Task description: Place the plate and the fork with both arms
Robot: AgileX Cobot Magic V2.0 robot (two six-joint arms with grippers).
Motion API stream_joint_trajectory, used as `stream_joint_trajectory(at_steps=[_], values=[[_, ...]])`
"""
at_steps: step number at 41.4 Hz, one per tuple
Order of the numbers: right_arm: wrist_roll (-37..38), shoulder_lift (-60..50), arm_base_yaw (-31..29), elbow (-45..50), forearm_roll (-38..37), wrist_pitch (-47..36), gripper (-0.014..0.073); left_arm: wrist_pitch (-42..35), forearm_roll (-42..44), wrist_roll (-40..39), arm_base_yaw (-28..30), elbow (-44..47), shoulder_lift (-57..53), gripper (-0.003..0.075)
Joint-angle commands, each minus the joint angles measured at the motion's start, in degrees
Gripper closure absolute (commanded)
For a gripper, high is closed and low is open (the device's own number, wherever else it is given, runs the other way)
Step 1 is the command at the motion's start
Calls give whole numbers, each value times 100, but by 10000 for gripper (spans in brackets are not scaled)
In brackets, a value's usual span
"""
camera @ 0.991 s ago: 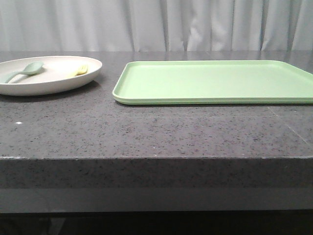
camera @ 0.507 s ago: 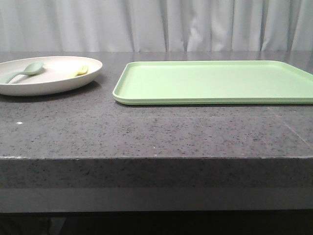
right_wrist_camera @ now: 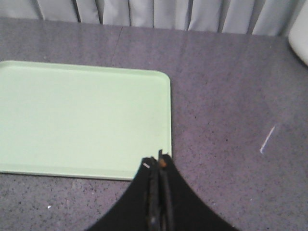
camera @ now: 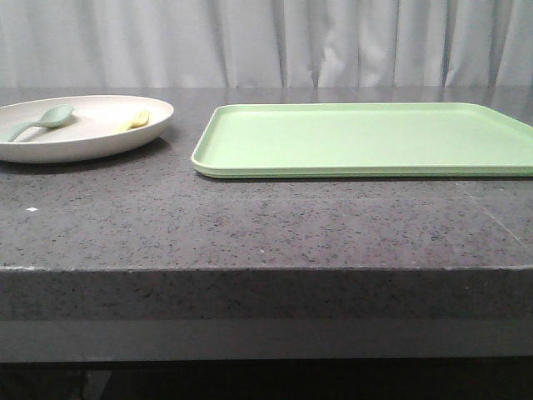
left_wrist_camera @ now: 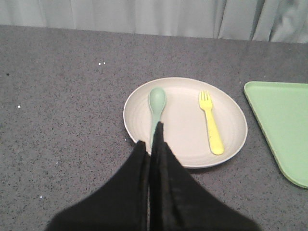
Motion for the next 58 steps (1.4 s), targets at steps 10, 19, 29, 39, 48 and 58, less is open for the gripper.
stream_joint_trajectory(at_steps=[10, 19, 29, 39, 48, 58], values=[[-36, 403, -36, -195, 16, -229, 661, -386, -45, 9, -57, -190, 597, 738], [-36, 399, -36, -195, 16, -220, 661, -395, -45, 9, -57, -190, 863, 738], [-36, 399, -36, -195, 16, -234, 661, -322, -45, 9, -57, -190, 1158, 738], [-36, 399, -36, -195, 16, -212, 661, -347, 274, 9, -57, -190, 1169, 738], [-36, 404, -36, -195, 16, -155, 420, -411, 487, -1, -57, -190, 1169, 521], [-36, 404, -36, -195, 16, -150, -38, -669, 534, -1, -57, -190, 1169, 97]])
